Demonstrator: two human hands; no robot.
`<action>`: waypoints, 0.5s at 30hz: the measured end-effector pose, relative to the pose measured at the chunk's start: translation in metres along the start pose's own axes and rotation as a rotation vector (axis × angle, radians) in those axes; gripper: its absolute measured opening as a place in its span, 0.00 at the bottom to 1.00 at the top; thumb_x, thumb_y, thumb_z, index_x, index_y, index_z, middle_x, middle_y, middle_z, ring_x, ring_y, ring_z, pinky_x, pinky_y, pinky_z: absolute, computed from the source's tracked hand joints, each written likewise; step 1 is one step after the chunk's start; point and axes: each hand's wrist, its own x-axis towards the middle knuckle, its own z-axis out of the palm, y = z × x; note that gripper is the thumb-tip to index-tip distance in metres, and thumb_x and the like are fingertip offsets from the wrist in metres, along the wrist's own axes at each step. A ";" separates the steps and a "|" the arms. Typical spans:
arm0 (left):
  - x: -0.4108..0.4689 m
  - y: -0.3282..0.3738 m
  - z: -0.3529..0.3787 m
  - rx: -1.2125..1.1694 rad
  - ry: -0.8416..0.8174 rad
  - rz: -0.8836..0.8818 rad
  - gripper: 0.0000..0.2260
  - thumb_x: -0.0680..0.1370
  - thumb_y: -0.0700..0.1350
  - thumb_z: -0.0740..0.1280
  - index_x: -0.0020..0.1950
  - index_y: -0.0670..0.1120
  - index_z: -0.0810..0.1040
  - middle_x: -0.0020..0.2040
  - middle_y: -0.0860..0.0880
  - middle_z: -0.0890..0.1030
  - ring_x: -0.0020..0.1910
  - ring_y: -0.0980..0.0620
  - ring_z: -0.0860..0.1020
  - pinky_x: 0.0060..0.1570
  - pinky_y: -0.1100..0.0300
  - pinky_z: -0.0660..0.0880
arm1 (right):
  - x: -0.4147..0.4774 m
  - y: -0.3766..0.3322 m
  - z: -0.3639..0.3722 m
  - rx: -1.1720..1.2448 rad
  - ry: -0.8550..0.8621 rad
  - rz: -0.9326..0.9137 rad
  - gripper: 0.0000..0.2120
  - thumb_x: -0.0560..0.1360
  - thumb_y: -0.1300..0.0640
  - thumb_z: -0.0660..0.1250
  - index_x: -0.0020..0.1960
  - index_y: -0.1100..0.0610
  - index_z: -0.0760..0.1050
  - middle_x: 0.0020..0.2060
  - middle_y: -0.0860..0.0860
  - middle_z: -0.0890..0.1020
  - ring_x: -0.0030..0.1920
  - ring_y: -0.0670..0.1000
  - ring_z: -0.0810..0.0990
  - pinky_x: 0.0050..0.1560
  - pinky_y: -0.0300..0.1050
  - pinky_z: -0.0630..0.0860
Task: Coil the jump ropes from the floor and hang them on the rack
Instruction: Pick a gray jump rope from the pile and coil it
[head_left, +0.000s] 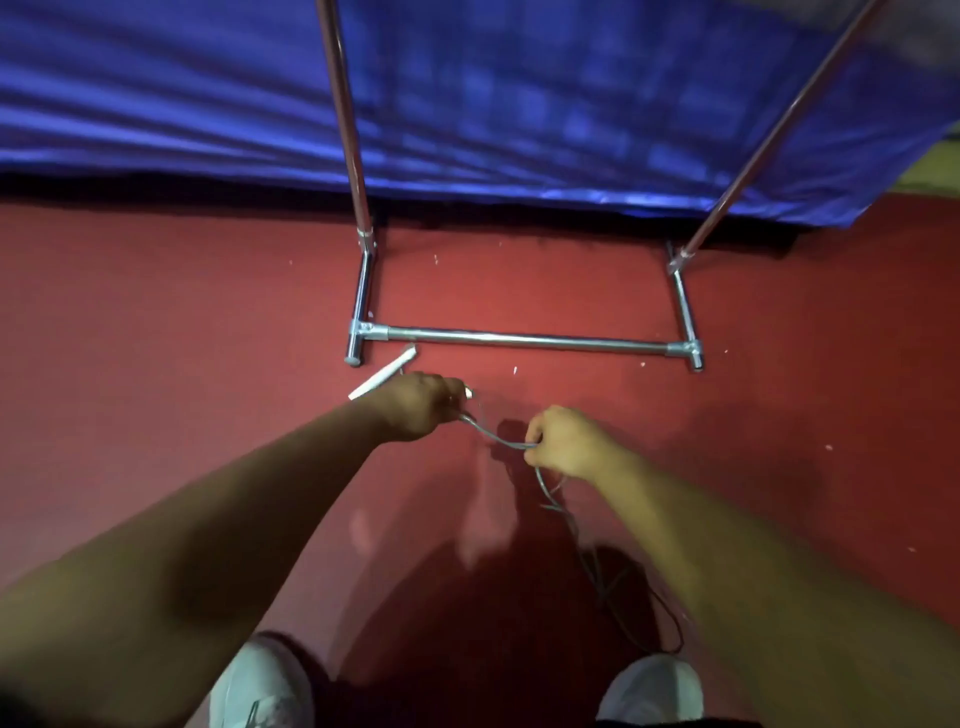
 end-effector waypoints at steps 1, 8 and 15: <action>-0.007 0.013 -0.016 -0.032 0.015 0.028 0.11 0.78 0.50 0.66 0.54 0.46 0.81 0.51 0.46 0.83 0.56 0.43 0.79 0.61 0.55 0.70 | -0.009 -0.004 -0.012 0.096 0.039 -0.024 0.14 0.68 0.56 0.74 0.54 0.55 0.81 0.50 0.52 0.84 0.53 0.53 0.82 0.53 0.44 0.77; -0.088 0.102 -0.106 -0.285 0.115 0.091 0.04 0.82 0.40 0.65 0.47 0.46 0.75 0.42 0.49 0.82 0.35 0.63 0.76 0.43 0.65 0.70 | -0.110 -0.066 -0.078 0.687 0.105 -0.309 0.07 0.70 0.65 0.75 0.44 0.55 0.81 0.36 0.55 0.82 0.41 0.54 0.76 0.44 0.45 0.71; -0.169 0.121 -0.111 -0.275 0.158 0.084 0.06 0.81 0.45 0.67 0.44 0.49 0.76 0.37 0.48 0.80 0.32 0.63 0.74 0.37 0.68 0.72 | -0.218 -0.090 -0.145 0.807 0.418 -0.588 0.09 0.79 0.63 0.66 0.42 0.60 0.80 0.25 0.53 0.74 0.27 0.47 0.76 0.36 0.34 0.73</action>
